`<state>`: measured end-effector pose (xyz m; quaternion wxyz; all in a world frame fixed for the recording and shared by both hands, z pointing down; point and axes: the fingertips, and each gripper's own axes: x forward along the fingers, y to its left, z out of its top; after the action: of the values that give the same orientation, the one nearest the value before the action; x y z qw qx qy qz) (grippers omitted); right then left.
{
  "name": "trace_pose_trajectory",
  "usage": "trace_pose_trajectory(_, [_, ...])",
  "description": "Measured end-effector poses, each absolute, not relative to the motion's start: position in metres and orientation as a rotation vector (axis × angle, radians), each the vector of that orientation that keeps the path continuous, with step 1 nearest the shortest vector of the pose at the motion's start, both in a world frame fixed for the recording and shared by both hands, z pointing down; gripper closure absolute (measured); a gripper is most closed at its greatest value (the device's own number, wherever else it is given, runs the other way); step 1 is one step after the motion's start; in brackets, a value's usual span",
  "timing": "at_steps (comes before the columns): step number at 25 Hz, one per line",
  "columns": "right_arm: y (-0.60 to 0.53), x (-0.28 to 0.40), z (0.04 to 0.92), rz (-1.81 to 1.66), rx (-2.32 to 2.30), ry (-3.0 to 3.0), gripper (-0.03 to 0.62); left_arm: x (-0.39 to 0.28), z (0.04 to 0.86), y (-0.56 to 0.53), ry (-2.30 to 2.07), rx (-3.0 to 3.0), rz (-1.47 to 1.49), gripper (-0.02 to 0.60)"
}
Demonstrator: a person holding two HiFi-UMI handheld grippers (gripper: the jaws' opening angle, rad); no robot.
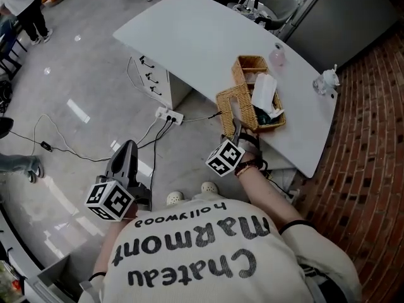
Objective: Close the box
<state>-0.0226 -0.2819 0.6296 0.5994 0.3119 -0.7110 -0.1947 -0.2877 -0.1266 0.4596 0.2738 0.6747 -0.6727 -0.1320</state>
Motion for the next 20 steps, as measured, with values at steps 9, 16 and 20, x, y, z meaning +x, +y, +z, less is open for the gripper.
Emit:
trace_pose_trajectory(9, [-0.274,-0.019,0.608,-0.467,0.821,-1.644,0.301,-0.299,0.454,-0.121,-1.781,1.855,-0.35,0.58])
trace_pose_trajectory(16, [-0.271,-0.021,0.578,-0.457,0.918,-1.656,0.298,-0.3,0.444,-0.123,-1.731,1.921,-0.36,0.58])
trace_pose_trajectory(20, [-0.269,-0.019,0.555,-0.455,0.991,-1.677,0.307,-0.299,0.437,-0.122,-1.705,1.958,-0.361,0.58])
